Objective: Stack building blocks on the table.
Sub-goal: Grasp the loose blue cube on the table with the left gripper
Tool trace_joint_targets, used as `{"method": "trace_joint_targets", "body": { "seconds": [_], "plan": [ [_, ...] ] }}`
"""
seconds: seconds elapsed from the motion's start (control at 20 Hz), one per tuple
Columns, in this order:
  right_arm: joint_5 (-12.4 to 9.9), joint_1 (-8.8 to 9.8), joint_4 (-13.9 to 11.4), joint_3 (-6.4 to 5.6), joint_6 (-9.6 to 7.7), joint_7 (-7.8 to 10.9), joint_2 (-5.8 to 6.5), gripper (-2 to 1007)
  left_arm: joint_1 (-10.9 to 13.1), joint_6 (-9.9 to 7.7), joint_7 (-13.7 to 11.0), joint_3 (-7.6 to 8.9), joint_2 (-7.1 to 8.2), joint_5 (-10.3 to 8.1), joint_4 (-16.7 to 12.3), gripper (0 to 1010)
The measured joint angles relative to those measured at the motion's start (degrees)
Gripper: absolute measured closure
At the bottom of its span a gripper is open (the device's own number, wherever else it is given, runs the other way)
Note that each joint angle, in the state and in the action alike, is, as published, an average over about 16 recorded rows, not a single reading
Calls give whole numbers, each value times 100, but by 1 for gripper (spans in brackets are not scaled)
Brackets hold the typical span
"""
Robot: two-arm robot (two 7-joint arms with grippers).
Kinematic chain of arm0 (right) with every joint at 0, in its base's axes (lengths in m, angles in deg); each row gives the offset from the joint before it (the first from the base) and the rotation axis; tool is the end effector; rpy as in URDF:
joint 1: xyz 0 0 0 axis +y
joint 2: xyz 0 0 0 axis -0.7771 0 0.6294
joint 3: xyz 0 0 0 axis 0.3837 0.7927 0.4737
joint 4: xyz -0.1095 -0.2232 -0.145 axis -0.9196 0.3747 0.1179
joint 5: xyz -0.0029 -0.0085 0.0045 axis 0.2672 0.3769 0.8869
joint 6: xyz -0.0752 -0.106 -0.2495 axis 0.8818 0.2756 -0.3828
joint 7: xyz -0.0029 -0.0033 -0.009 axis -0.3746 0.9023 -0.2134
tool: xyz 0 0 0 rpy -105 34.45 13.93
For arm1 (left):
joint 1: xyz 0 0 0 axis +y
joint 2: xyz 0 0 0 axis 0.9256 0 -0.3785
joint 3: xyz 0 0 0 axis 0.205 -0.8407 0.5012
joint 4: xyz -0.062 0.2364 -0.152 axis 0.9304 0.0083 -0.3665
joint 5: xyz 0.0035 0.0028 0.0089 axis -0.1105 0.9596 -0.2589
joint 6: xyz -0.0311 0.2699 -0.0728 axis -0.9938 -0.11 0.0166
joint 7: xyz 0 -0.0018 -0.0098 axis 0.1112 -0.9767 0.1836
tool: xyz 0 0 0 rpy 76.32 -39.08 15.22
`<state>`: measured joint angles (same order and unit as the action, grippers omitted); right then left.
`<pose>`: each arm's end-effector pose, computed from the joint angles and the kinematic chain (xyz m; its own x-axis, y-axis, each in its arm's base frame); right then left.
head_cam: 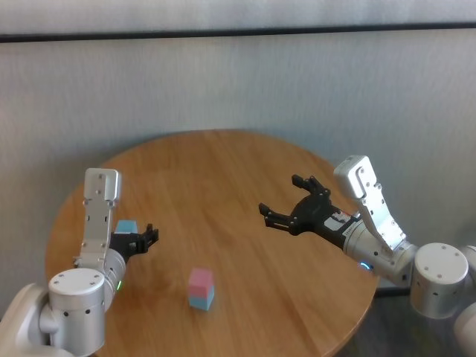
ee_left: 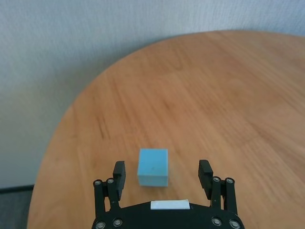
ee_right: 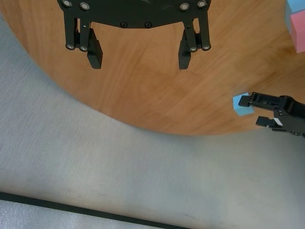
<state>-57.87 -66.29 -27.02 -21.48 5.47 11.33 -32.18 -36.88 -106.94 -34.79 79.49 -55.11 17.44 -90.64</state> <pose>0.4084 -0.0248 -0.2982 0.6544 -0.7301 0.1967 0.7556 0.6413 -0.1334 0.3690 -0.0341 -0.2978 0.0541 0.9972 0.0511 -0.9211 0.0301 0.3882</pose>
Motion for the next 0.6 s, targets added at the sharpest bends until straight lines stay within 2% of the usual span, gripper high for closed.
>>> {"method": "trace_joint_targets", "body": {
  "seconds": [0.6],
  "plan": [
    [0, 0, 0, 0, 0, 0, 0, 0, -169, 108, -190, 102, -37, 116, 291, 7]
  ]
}}
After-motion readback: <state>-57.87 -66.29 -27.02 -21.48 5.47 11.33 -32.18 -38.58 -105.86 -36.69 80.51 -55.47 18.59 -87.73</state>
